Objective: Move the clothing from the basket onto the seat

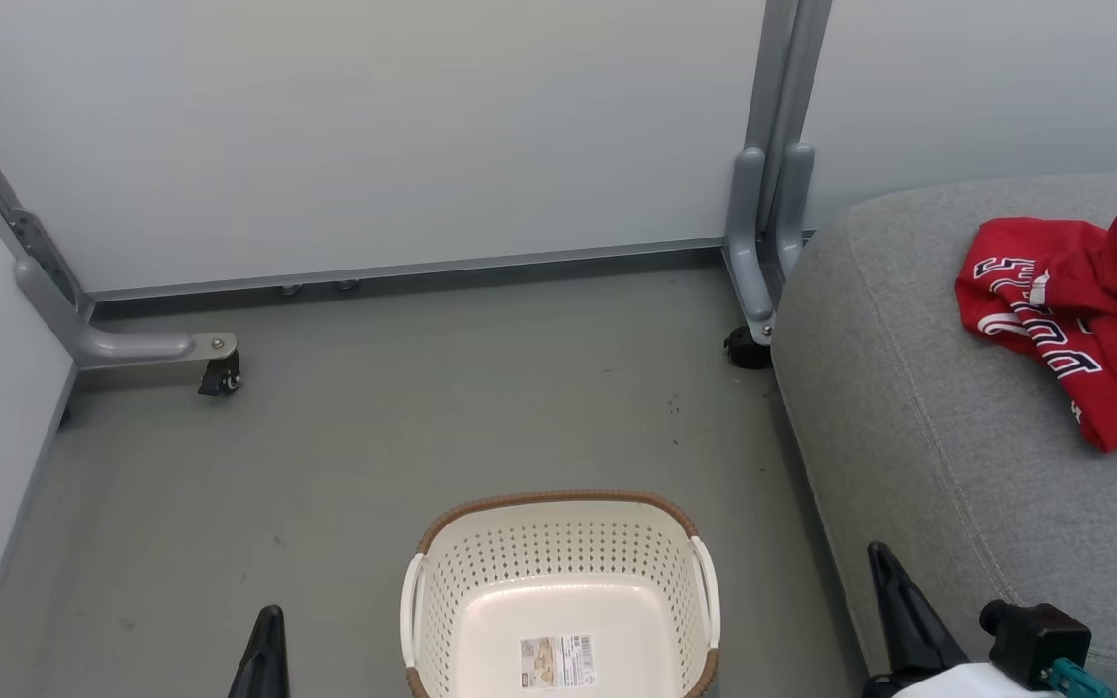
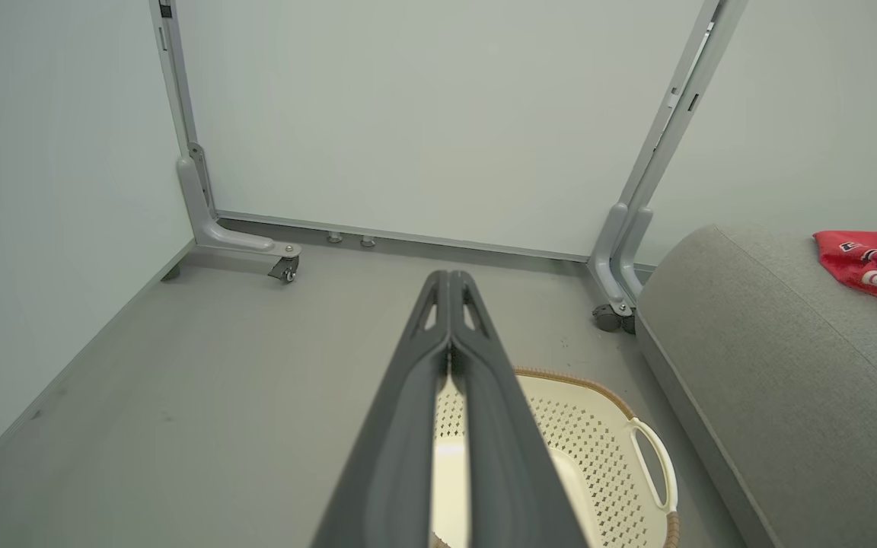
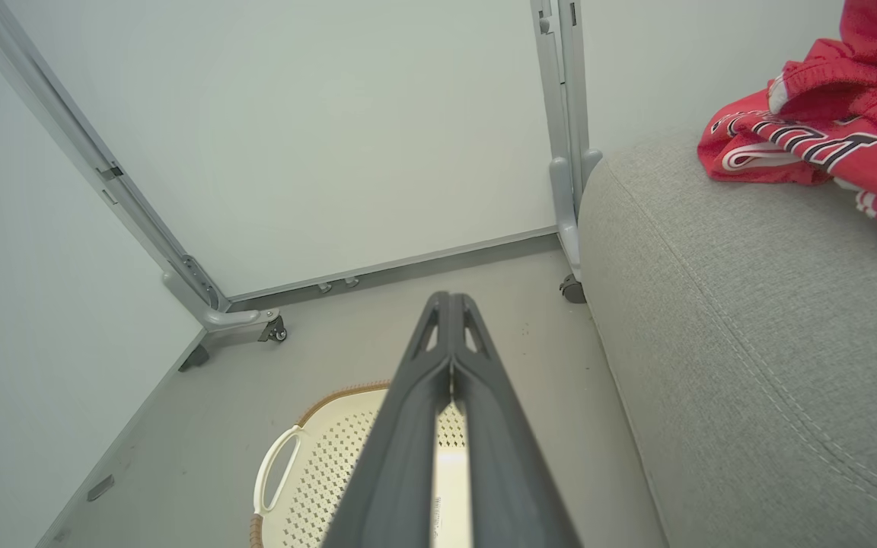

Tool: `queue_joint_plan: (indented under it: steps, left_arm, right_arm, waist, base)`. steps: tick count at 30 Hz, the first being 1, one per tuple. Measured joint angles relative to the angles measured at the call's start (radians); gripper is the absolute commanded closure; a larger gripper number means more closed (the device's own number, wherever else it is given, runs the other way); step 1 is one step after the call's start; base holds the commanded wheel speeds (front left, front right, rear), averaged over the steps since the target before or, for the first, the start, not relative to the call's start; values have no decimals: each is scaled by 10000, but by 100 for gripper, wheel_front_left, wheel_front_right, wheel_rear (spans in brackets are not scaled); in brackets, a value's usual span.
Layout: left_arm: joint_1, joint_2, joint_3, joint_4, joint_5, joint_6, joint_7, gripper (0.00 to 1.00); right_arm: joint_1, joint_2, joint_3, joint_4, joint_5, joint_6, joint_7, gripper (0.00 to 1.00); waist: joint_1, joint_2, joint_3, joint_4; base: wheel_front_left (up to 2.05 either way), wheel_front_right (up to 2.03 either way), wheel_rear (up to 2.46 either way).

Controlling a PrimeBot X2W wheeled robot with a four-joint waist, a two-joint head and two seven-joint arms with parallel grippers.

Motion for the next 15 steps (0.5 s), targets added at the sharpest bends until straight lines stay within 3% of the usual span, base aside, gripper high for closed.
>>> queue_joint_plan:
  steps: [15]
  left_arm:
    - [-762,144,132,512,-2894,-174,518,100]
  right_arm:
    - [-501,-157,-221,194,2784,0,546,100]
  waist:
    - [0,0,91,9]
  base:
    - [0,0,0]
